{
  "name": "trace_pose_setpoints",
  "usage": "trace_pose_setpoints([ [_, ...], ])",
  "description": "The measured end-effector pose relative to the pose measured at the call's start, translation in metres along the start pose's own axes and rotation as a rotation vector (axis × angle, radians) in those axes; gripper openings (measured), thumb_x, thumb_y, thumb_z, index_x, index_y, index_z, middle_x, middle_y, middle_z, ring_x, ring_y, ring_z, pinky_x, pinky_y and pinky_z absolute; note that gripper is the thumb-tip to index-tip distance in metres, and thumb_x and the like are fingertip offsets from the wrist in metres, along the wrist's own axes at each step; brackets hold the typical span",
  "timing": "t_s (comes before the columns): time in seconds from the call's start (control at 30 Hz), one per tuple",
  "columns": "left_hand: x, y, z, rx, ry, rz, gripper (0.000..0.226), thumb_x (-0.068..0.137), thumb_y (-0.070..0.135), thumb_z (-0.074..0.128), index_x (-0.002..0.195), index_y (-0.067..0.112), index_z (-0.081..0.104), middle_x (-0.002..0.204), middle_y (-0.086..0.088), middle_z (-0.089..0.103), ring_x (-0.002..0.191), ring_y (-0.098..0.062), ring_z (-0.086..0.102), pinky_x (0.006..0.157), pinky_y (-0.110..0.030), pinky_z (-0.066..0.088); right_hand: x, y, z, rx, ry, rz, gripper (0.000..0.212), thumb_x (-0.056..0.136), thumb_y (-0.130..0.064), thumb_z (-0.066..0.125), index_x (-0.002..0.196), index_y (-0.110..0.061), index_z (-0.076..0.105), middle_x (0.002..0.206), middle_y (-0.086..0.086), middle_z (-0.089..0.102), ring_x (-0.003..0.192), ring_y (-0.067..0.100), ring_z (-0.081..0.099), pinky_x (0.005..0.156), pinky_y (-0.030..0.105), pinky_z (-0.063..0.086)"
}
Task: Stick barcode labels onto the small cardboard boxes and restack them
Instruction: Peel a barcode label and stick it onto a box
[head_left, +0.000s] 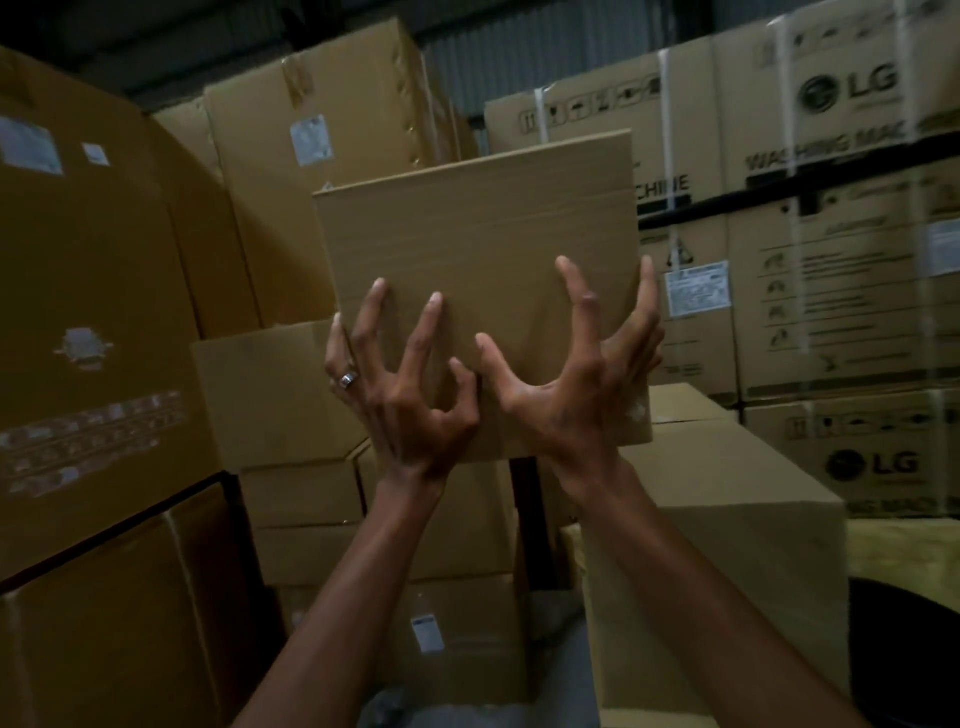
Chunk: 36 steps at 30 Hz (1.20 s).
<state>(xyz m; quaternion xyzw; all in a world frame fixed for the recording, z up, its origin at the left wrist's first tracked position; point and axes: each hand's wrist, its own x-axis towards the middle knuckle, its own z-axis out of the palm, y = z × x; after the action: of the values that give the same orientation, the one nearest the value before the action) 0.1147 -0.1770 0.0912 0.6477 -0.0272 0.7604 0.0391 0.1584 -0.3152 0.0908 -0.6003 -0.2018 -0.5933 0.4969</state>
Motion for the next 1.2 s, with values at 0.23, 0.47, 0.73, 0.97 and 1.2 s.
trace_pose_setpoints([
  [0.23,0.015,0.036,0.054,-0.058,-0.016,-0.016,0.06,0.077,0.032,0.065,0.137,0.025,0.065,0.156,-0.015,0.041,0.144,-0.045,0.031,0.121,-0.05,0.022,0.045,0.045,-0.013,-0.062,0.038,-0.029,0.088,0.072,-0.069,0.073,0.145,-0.025,0.054,0.159,0.027,0.02,0.145,0.038,0.025,0.115,0.041,0.026],
  [0.47,0.022,0.065,0.102,-0.069,-0.042,-0.054,0.064,0.076,0.036,0.064,0.139,0.031,0.062,0.158,-0.009,0.04,0.145,-0.044,0.027,0.115,-0.053,0.028,0.084,0.092,-0.028,-0.094,-0.071,-0.085,0.093,0.069,-0.069,0.075,0.148,-0.028,0.048,0.16,0.027,0.014,0.146,0.043,0.021,0.116,0.057,0.033],
  [0.73,0.019,0.084,0.158,-0.012,-0.137,-0.077,0.066,0.075,0.041,0.062,0.141,0.038,0.057,0.157,-0.006,0.037,0.144,-0.042,0.026,0.109,-0.057,0.032,0.111,0.152,-0.024,-0.106,-0.157,-0.069,0.105,0.063,-0.079,0.071,0.151,-0.031,0.041,0.161,0.025,0.008,0.147,0.043,0.015,0.117,0.059,0.031],
  [0.97,0.001,0.082,0.204,-0.024,-0.227,-0.085,0.062,0.076,0.041,0.058,0.138,0.04,0.06,0.156,-0.005,0.037,0.144,-0.045,0.026,0.111,-0.058,0.031,0.114,0.205,0.001,-0.114,-0.201,-0.035,0.107,0.061,-0.08,0.066,0.151,-0.028,0.041,0.16,0.025,0.008,0.146,0.045,0.016,0.112,0.064,0.036],
  [1.2,-0.023,0.082,0.255,-0.051,-0.355,-0.14,0.064,0.077,0.048,0.05,0.14,0.043,0.057,0.158,-0.002,0.031,0.144,-0.045,0.022,0.106,-0.063,0.032,0.116,0.255,0.019,-0.197,-0.268,-0.02,0.113,0.058,-0.081,0.067,0.154,-0.028,0.038,0.16,0.023,0.007,0.145,0.044,0.015,0.11,0.064,0.039],
])
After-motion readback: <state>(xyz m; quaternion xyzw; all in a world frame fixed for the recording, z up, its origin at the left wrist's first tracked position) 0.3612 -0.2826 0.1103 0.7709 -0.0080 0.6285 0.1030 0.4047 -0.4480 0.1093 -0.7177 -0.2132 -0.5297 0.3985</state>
